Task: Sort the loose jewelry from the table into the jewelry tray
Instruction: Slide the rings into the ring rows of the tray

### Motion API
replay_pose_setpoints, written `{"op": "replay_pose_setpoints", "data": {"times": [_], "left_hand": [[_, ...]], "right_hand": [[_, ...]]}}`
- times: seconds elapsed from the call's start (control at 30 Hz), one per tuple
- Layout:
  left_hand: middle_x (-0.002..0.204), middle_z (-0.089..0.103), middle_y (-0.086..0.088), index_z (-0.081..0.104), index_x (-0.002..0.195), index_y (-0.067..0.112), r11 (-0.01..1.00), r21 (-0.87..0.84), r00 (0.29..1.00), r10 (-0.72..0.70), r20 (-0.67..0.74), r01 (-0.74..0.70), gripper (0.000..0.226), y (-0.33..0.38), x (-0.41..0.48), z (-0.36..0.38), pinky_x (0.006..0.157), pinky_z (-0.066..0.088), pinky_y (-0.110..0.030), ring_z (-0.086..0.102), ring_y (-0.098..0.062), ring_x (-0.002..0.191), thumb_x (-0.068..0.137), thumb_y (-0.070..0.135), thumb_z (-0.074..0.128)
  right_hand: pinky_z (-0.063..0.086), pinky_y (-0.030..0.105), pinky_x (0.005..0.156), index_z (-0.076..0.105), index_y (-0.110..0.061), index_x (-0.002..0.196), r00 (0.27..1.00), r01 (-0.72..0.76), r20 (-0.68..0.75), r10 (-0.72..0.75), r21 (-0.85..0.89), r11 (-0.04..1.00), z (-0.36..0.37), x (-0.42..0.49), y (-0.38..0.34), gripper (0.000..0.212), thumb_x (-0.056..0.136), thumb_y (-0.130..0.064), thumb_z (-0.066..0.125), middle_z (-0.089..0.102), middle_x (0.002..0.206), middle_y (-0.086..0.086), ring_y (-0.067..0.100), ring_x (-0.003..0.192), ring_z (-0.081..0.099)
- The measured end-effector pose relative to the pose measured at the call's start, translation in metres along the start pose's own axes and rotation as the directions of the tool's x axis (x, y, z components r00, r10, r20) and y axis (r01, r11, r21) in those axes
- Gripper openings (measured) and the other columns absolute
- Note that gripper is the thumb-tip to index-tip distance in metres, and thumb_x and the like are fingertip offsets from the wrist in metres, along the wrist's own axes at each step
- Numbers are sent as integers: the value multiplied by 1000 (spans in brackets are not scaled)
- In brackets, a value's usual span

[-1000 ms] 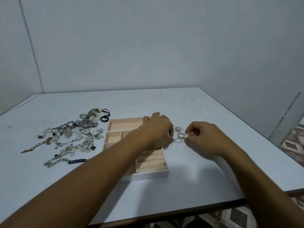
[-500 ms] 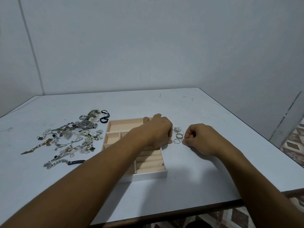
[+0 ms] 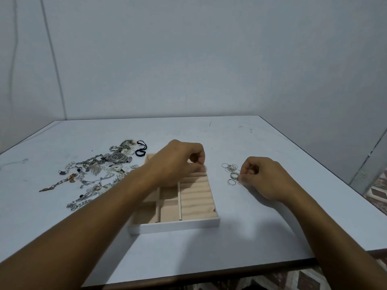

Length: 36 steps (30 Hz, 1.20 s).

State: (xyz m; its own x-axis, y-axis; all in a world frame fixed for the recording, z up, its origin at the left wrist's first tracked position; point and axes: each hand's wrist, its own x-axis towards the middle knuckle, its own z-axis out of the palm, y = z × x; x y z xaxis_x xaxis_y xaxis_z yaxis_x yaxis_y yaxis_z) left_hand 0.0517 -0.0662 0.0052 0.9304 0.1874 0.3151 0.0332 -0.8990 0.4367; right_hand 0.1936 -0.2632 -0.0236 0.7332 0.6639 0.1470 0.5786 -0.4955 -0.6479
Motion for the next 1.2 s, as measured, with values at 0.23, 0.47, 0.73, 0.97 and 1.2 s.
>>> {"op": "replay_pose_setpoints", "data": {"times": [0.23, 0.47, 0.73, 0.97, 1.2], "left_hand": [[78, 69, 12, 71, 84, 24, 998, 19, 997, -54, -63, 55, 3, -22, -22, -20, 63, 40, -9, 61, 2, 75, 83, 22, 73], [81, 70, 12, 72, 87, 26, 998, 15, 993, -63, -97, 64, 6, -30, -29, -12, 68, 43, -13, 62, -2, 78, 84, 21, 71], [74, 68, 15, 73, 81, 31, 994, -58, 988, -101, -118, 95, 7, -35, -36, -4, 61, 36, -4, 59, 8, 70, 80, 25, 76], [74, 71, 13, 75, 82, 28, 996, -66, 990, -74, -119, 66, 4, -35, -37, -3, 62, 40, -6, 62, 3, 75, 78, 26, 76], [77, 73, 8, 77, 85, 27, 998, -45, 993, -55, -105, 51, 7, -33, -39, -2, 69, 49, -21, 64, -3, 76, 78, 26, 77]], "right_hand": [[38, 11, 53, 68, -20, 74, 996, 56, 63, -60, 59, 997, 10, 6, -23, 12, 84, -14, 68, 57, 54, -14, -1, 52, 53], [41, 17, 61, 69, -26, 78, 965, 199, 149, -216, 118, 973, 21, 16, -57, 13, 88, -17, 66, 61, 65, -11, 4, 63, 55], [46, 11, 59, 71, -19, 85, 944, 298, 73, -322, 232, 926, 40, 20, -64, 8, 87, -12, 68, 70, 75, -5, 3, 64, 63], [52, 20, 65, 72, -20, 86, 941, 298, 75, -330, 276, 914, 50, 18, -57, 10, 87, -11, 66, 71, 78, 0, 14, 70, 65], [51, 20, 63, 71, -22, 83, 945, 283, 74, -318, 301, 911, 51, 17, -55, 14, 87, -10, 65, 70, 77, 3, 17, 69, 64]]}}
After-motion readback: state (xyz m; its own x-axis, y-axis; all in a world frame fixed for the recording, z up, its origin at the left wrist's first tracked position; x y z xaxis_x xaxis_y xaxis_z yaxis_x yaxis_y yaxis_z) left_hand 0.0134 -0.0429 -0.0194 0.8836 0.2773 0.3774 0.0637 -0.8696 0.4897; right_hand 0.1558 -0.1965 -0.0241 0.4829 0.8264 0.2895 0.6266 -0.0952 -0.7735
